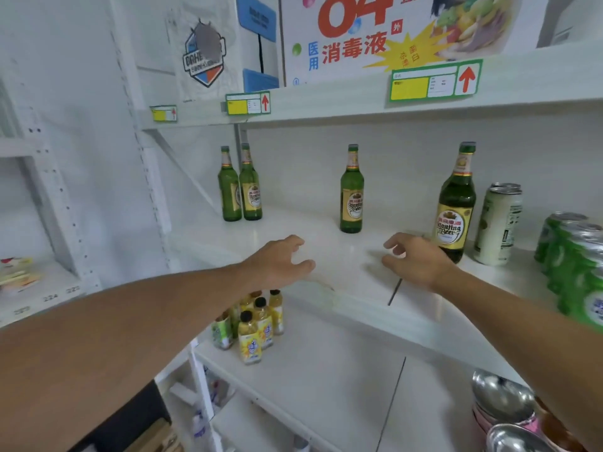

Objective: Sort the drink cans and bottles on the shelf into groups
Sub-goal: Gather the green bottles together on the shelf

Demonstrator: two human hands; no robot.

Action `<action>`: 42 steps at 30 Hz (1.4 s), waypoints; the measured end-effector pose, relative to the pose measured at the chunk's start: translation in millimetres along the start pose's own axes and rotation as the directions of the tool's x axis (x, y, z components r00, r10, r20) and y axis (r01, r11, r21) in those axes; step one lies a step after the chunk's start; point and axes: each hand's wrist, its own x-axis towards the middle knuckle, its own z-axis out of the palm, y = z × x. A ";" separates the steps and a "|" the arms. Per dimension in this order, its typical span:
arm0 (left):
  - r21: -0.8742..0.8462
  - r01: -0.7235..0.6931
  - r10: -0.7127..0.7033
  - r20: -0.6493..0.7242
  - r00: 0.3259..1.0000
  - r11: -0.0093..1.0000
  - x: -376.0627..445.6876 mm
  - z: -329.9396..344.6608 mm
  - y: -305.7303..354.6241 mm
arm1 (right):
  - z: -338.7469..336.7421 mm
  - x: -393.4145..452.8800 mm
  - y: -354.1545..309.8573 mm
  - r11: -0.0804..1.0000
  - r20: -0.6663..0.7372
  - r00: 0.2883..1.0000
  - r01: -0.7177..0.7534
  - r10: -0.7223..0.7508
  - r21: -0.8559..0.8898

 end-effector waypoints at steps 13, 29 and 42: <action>-0.128 0.077 -0.089 -0.087 0.992 0.989 -21.1 -71.5 -128.2 | 49.4 30.0 -112.2 0.999 -0.018 0.999 0.041 -0.041 -0.014; -0.197 0.032 -0.050 -0.088 0.995 0.980 71.9 -115.4 -225.0 | 64.5 106.4 -125.2 0.975 -0.129 0.969 -0.218 0.211 -0.040; -0.220 0.093 -0.154 -0.278 0.948 0.971 178.7 -120.4 -223.3 | 75.1 219.0 -73.8 0.901 -0.344 0.850 -0.295 0.399 0.318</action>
